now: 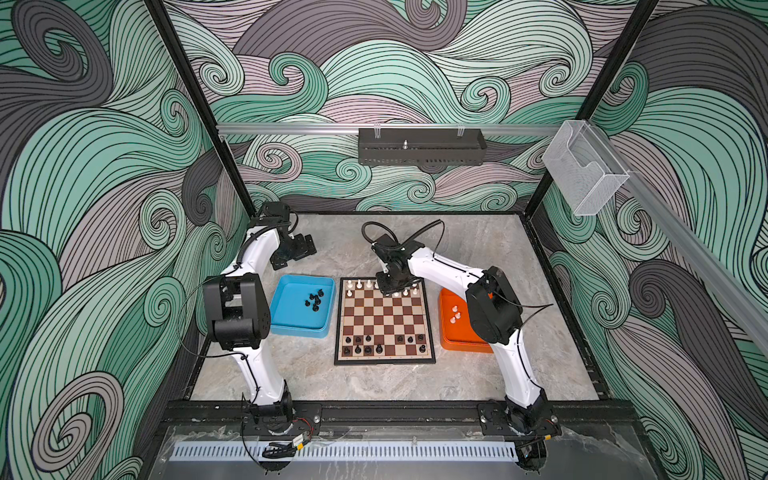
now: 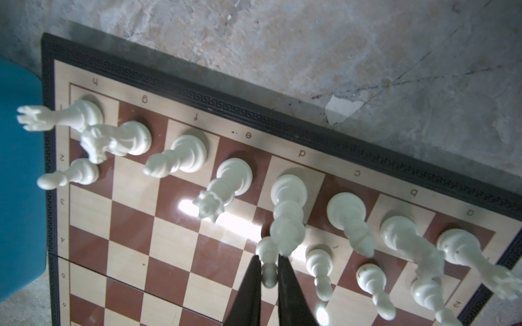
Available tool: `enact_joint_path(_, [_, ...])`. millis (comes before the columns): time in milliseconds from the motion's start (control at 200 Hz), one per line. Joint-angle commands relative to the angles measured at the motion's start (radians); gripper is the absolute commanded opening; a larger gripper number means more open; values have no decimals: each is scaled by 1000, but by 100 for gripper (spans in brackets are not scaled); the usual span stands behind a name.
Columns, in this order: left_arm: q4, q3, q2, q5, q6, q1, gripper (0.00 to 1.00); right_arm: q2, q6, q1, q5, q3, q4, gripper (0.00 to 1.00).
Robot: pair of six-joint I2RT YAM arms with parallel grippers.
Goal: Set up the chess pieces on the board
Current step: 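Lower the white pawn into the second row from the board's far edge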
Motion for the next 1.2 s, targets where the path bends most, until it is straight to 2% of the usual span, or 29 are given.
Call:
enact_joint_path(0, [-15, 11, 11, 9, -9, 9, 99, 20, -6, 5, 16, 27, -14, 15])
enact_joint_path(806, [-15, 12, 11, 12, -9, 10, 99, 31, -10, 7, 29, 35, -15, 16])
enact_joint_path(1196, [-15, 12, 10, 15, -10, 11, 99, -14, -4, 7, 31, 21, -16, 22])
